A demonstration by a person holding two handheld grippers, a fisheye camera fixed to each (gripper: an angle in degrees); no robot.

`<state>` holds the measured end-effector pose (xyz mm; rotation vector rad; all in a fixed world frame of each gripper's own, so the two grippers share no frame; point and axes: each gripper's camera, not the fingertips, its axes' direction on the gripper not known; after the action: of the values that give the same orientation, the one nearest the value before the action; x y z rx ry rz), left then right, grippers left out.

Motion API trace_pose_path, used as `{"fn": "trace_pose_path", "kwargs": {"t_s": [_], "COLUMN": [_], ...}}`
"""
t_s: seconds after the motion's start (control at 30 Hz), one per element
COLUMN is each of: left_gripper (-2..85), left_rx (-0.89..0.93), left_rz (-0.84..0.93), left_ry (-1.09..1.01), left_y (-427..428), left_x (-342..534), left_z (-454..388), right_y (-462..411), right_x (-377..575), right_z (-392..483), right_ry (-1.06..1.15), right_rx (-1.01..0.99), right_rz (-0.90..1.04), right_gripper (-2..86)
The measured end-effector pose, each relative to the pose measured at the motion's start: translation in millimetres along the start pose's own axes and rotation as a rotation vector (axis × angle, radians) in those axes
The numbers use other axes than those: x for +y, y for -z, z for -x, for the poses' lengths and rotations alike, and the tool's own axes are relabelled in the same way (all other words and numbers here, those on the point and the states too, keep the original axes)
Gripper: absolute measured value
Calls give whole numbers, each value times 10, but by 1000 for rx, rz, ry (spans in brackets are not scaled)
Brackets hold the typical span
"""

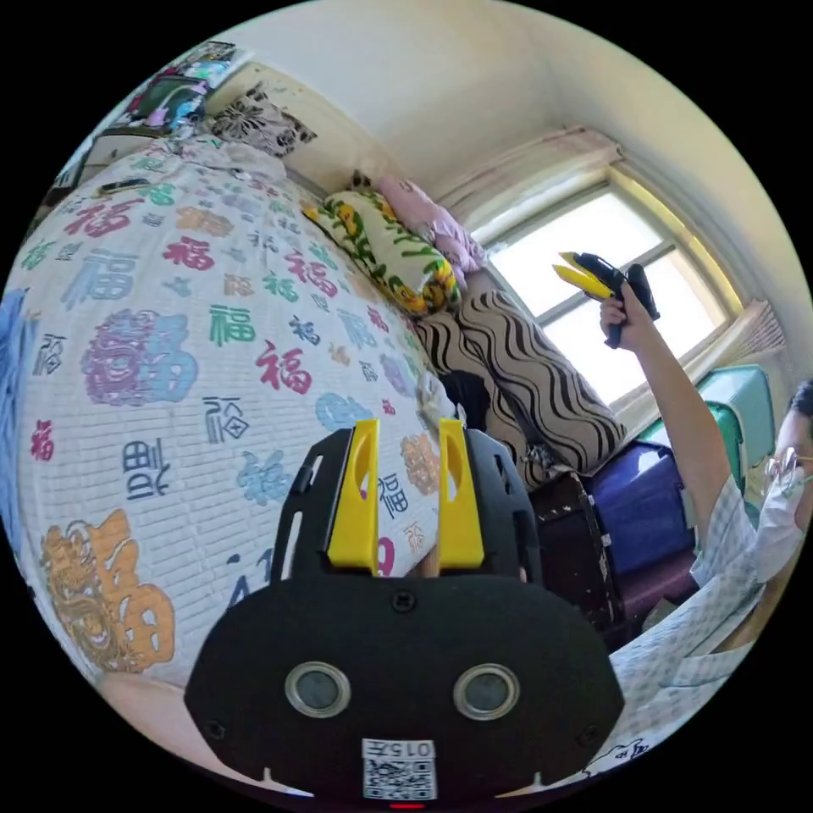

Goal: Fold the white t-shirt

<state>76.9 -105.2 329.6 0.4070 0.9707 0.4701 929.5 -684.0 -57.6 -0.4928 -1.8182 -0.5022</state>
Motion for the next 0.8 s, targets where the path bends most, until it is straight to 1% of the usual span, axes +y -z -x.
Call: {"fn": "trace_pose_path", "kwargs": {"t_s": [0.03, 0.07, 0.13, 0.17, 0.23, 0.27, 0.3, 0.33, 0.37, 0.43, 0.47, 0.5, 0.6, 0.67, 0.7, 0.73, 0.8], "left_gripper": [108, 109, 113, 113, 114, 114, 113, 111, 111, 114, 116, 122, 129, 126, 118, 96, 64], "left_rx": [14, 11, -7, -9, 22, 26, 17, 2, -6, -7, 1, 24, 57, -4, -55, -66, -5], "left_rz": [69, 100, 219, 252, 368, 388, 418, 430, 436, 471, 479, 493, 539, 610, 674, 710, 662], "left_ry": [-31, -47, -119, -133, -177, -190, -213, -242, -253, -264, -258, -228, -162, -181, -172, -138, -87], "left_y": [-416, -623, -1455, -1667, -2481, -2669, -3017, -3333, -3485, -4072, -4215, -4501, -5206, -5615, -5842, -5973, -5945], "left_x": [-101, -152, -352, -399, -551, -577, -616, -636, -640, -650, -654, -665, -661, -614, -565, -528, -526], "left_z": [-105, -160, -377, -427, -611, -657, -743, -824, -860, -963, -980, -1001, -1063, -1117, -1116, -1095, -1060], "right_y": [-30, -52, -172, -211, -412, -466, -571, -650, -677, -747, -764, -795, -746, -640, -552, -447, -279], "right_x": [81, 131, 385, 456, 741, 809, 933, 1029, 1069, 1152, 1162, 1175, 1201, 1253, 1298, 1335, 1370], "right_z": [-453, -682, -1555, -1750, -2453, -2606, -2882, -3109, -3210, -3515, -3575, -3672, -3831, -3961, -4037, -4082, -4083], "right_ry": [-54, -86, -201, -224, -313, -336, -388, -440, -467, -558, -577, -606, -615, -648, -664, -657, -602], "right_rx": [61, 93, 245, 277, 318, 303, 244, 168, 126, -22, -50, -78, -21, -70, -116, -153, -160], "right_rz": [48, 71, 157, 179, 283, 304, 332, 321, 298, 210, 200, 200, 214, 186, 160, 129, 100], "right_gripper": [94, 97, 101, 102, 104, 104, 104, 104, 103, 101, 100, 92, 52, 29, 22, 16, 11]}}
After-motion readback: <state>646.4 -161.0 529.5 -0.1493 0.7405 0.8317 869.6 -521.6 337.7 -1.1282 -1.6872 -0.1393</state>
